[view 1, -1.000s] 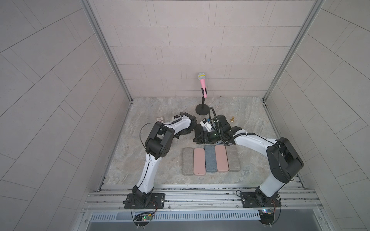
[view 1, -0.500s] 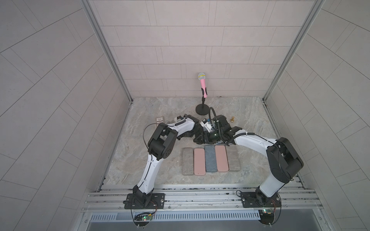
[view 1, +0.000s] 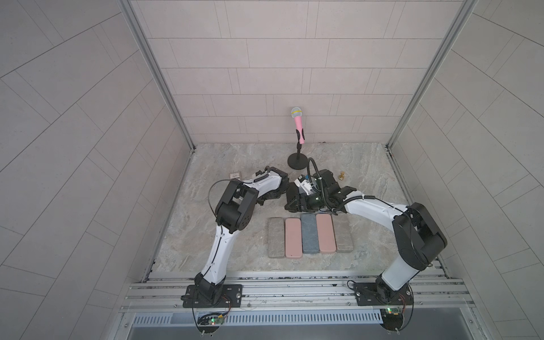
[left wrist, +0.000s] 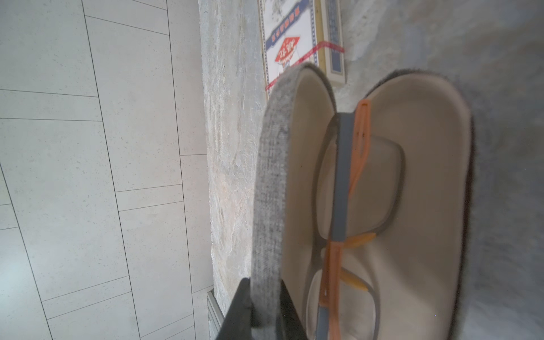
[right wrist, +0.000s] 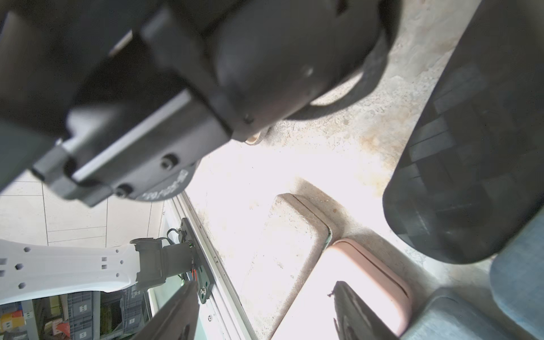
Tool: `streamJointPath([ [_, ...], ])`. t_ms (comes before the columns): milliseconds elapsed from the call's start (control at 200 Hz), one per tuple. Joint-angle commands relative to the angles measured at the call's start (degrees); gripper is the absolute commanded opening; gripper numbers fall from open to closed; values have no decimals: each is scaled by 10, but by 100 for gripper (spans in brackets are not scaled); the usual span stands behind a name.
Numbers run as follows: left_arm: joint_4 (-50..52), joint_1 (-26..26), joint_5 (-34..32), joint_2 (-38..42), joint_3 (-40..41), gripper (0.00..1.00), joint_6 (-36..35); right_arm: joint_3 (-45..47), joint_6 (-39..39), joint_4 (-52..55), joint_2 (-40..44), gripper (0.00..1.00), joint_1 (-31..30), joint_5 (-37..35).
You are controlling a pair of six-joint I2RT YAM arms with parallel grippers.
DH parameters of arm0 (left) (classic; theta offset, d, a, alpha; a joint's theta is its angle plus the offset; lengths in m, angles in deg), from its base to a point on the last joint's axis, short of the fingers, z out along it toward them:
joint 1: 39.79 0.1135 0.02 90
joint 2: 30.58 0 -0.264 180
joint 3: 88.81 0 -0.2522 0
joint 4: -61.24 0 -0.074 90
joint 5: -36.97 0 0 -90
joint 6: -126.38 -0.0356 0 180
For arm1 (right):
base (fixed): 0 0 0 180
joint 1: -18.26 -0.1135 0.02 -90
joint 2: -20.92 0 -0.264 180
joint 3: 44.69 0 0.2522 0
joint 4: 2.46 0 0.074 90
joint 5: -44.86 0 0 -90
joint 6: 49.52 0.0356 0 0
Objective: Close the glasses case
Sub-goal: Place the glasses case at the center of the board.
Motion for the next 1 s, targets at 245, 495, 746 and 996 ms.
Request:
streamJointPath([
  [245, 28, -8, 6, 53, 4, 0, 18, 19, -6, -3, 31, 74, 1, -4],
  [495, 4, 14, 43, 41, 6, 0, -11, 19, -1, -12, 26, 74, -3, 3],
  [746, -75, 19, 160, 90, 28, 0, -55, 16, -20, -8, 34, 60, -25, -9],
  [996, -100, 18, 204, 118, 45, 27, -55, 15, -35, -3, 52, 57, -45, -40],
])
